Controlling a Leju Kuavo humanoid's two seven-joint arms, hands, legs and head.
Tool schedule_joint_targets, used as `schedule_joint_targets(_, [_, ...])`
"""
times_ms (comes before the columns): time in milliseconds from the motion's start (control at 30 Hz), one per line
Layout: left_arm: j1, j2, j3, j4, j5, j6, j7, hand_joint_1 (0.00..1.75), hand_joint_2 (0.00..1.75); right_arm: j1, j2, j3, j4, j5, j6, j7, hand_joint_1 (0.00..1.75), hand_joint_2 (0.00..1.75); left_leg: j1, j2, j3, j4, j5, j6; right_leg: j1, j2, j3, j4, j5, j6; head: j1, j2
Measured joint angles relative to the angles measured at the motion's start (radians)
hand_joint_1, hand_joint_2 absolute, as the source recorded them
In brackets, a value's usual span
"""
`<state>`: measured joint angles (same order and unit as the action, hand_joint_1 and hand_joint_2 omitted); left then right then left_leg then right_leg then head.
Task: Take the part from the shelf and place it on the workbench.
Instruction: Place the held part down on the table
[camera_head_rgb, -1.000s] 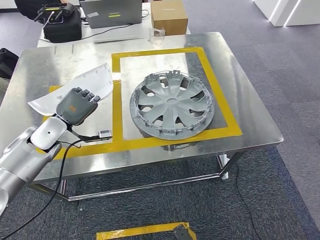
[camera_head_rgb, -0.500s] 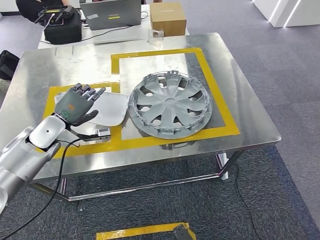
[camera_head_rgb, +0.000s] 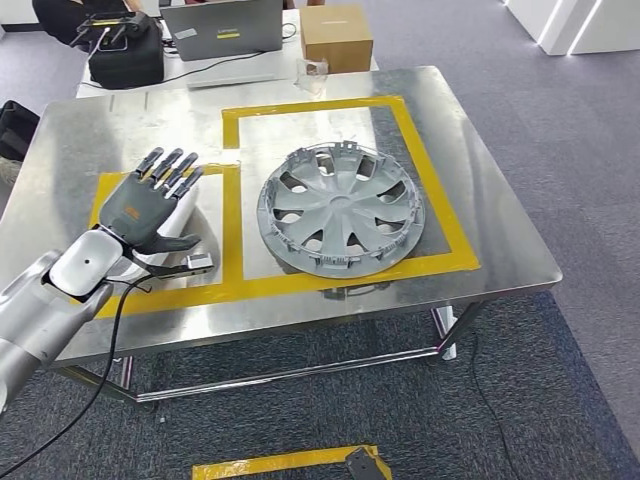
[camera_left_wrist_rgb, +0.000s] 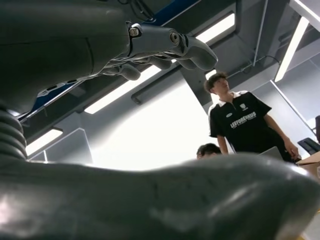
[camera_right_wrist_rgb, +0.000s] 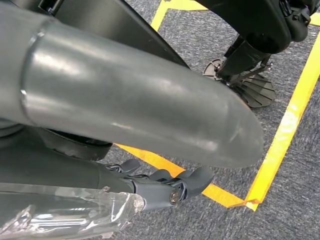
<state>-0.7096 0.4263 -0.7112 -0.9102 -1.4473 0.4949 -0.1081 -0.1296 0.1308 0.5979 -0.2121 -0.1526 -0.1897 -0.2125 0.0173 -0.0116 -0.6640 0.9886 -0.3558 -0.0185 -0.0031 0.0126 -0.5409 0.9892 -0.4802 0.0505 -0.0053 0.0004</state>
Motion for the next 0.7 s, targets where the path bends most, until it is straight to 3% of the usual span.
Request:
schedule_joint_targets(167, [0.0, 0.0, 0.0, 0.0, -0.004, 0.001, 0.005, 0.0, 0.0, 0.0, 0.0, 0.0, 0.0, 0.001, 0.0, 0.0, 0.0, 0.0, -0.001, 0.0, 0.0, 0.001, -0.001, 0.001, -0.001, 0.0, 0.001, -0.002, 0.0, 0.001, 0.0, 0.0])
schedule_joint_targets(300, [-0.005, -0.002, 0.005, 0.0, -0.003, 0.004, 0.007, 0.0, 0.0, -0.002, 0.003, -0.001, -0.001, 0.002, -0.001, -0.002, 0.0, 0.0, 0.001, 0.002, 0.009, -0.015, 0.009, 0.023, -0.005, -0.001, -0.001, -0.002, -0.001, 0.017, 0.0, 0.0])
schedule_joint_targets(367, [-0.012, -0.005, 0.009, 0.0, 0.0, 0.003, 0.007, 0.0, 0.0, -0.003, 0.003, -0.003, -0.001, 0.002, -0.001, -0.003, 0.0, 0.0, 0.005, 0.006, 0.017, -0.03, 0.016, 0.027, -0.005, -0.003, -0.034, 0.07, -0.048, 0.02, 0.001, 0.0])
schedule_joint_targets(433, [-0.017, -0.009, 0.009, 0.0, 0.003, 0.001, 0.004, 0.0, 0.0, -0.003, 0.003, -0.006, -0.001, 0.003, -0.001, -0.004, 0.0, 0.0, 0.005, 0.008, 0.015, -0.032, 0.018, 0.027, -0.007, -0.004, -0.098, 0.213, -0.118, 0.026, 0.001, 0.0])
schedule_joint_targets(467, [-0.017, -0.012, 0.009, 0.0, 0.004, 0.0, 0.001, 0.0, 0.0, -0.003, 0.003, -0.007, -0.001, 0.003, -0.001, -0.004, 0.0, 0.0, 0.006, 0.008, 0.013, -0.031, 0.02, 0.025, -0.009, -0.004, -0.124, 0.269, -0.137, 0.029, 0.001, 0.0])
schedule_joint_targets(500, [-0.016, -0.014, 0.009, 0.0, 0.005, -0.001, -0.002, 0.0, 0.0, -0.002, 0.003, -0.007, -0.001, 0.003, -0.001, -0.004, 0.0, 0.0, 0.007, 0.009, 0.011, -0.03, 0.022, 0.022, -0.01, -0.004, -0.133, 0.29, -0.137, 0.031, 0.001, 0.0])
schedule_joint_targets(533, [-0.016, -0.015, 0.009, 0.0, 0.005, -0.002, -0.004, 0.0, 0.0, -0.002, 0.003, -0.007, -0.001, 0.003, -0.001, -0.003, 0.0, 0.0, 0.01, 0.008, 0.008, -0.029, 0.025, 0.017, -0.013, -0.004, -0.121, 0.267, -0.116, 0.034, 0.001, 0.0])
schedule_joint_targets(600, [-0.017, -0.017, 0.01, 0.0, 0.006, -0.002, -0.005, 0.0, 0.0, -0.003, 0.003, -0.009, -0.001, 0.004, -0.002, -0.003, 0.0, 0.0, 0.016, 0.008, 0.0, -0.021, 0.03, 0.004, -0.021, -0.004, -0.053, 0.134, -0.055, 0.043, 0.001, 0.0])
schedule_joint_targets(667, [-0.02, -0.017, 0.013, 0.0, 0.008, -0.002, -0.005, 0.0, 0.0, -0.005, 0.005, -0.011, -0.001, 0.004, -0.002, -0.003, 0.0, 0.0, 0.016, 0.005, -0.008, -0.012, 0.037, -0.013, -0.026, 0.005, -0.008, 0.039, -0.019, 0.037, 0.0, 0.0])
schedule_joint_targets(700, [-0.021, -0.018, 0.015, 0.0, 0.009, -0.002, -0.005, 0.0, 0.0, -0.005, 0.006, -0.013, -0.001, 0.005, -0.002, -0.003, 0.0, 0.0, 0.014, 0.004, -0.011, -0.012, 0.043, -0.021, -0.026, 0.01, -0.006, 0.031, -0.015, 0.028, -0.001, 0.0])
